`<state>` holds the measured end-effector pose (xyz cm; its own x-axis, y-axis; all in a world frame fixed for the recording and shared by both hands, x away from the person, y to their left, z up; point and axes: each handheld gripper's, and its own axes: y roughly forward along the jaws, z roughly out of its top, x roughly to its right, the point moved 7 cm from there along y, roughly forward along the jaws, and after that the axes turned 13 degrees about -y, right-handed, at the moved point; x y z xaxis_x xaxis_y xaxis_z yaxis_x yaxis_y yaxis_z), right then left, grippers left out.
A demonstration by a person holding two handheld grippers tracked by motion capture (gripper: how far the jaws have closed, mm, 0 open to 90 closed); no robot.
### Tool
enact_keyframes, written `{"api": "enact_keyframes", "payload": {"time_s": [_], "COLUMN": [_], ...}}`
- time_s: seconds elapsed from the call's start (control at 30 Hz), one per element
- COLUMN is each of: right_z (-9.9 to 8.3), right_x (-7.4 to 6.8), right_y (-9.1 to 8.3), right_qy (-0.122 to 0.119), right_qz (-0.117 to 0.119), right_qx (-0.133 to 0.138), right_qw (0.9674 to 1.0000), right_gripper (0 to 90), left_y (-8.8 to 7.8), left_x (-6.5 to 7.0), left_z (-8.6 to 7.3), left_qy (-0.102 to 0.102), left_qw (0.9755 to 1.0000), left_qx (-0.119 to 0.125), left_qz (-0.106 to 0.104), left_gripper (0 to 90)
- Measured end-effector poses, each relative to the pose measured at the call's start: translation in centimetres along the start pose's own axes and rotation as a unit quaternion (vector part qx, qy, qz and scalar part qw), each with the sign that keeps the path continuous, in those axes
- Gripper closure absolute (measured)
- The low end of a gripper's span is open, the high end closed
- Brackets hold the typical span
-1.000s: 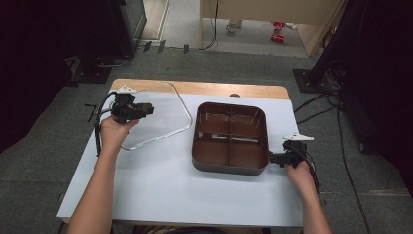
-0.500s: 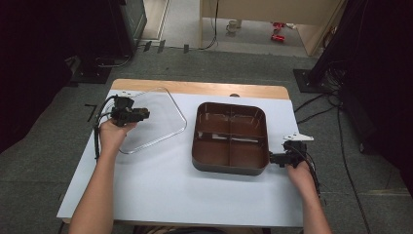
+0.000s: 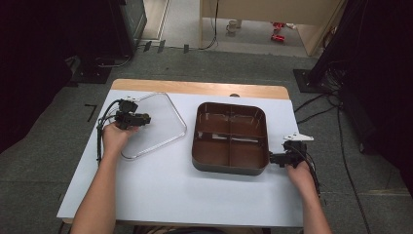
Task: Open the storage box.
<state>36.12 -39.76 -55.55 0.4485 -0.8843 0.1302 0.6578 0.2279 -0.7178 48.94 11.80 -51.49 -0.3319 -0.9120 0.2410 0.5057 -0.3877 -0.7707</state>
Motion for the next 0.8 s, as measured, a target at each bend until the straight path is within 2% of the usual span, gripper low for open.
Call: {"api": "enact_keyframes", "payload": {"time_s": [0.13,0.27,0.37,0.43,0.53,0.7,0.8], "right_z": [0.0,0.0,0.0,0.0,0.0,0.0,0.0], "right_x": [0.0,0.0,0.0,0.0,0.0,0.0,0.0], "right_y": [0.0,0.0,0.0,0.0,0.0,0.0,0.0], "right_qy": [0.000,0.000,0.000,0.000,0.000,0.000,0.000], "right_qz": [0.000,0.000,0.000,0.000,0.000,0.000,0.000], "right_qx": [0.000,0.000,0.000,0.000,0.000,0.000,0.000], "right_qw": [1.0000,1.0000,1.0000,1.0000,1.0000,1.0000,1.0000], "right_gripper": [0.0,0.0,0.0,0.0,0.0,0.0,0.0], "left_y": [0.4,0.4,0.3,0.1,-0.3,-1.3,-2.1], "left_x": [0.1,0.2,0.4,0.7,0.9,1.2,1.8], "left_z": [-0.3,-0.2,-0.2,-0.1,0.1,0.7,1.0], "left_qy": [0.011,0.019,0.015,0.028,0.033,0.024,0.020], "left_qw": [0.9998,0.9996,0.9998,0.9995,0.9993,0.9995,0.9993], "left_qx": [-0.009,-0.007,-0.008,-0.006,0.000,0.020,0.031], "left_qz": [0.011,0.018,0.006,0.013,0.017,0.005,-0.010], "left_gripper": [58.5,57.7,51.4,47.5,45.4,44.4,43.4]}}
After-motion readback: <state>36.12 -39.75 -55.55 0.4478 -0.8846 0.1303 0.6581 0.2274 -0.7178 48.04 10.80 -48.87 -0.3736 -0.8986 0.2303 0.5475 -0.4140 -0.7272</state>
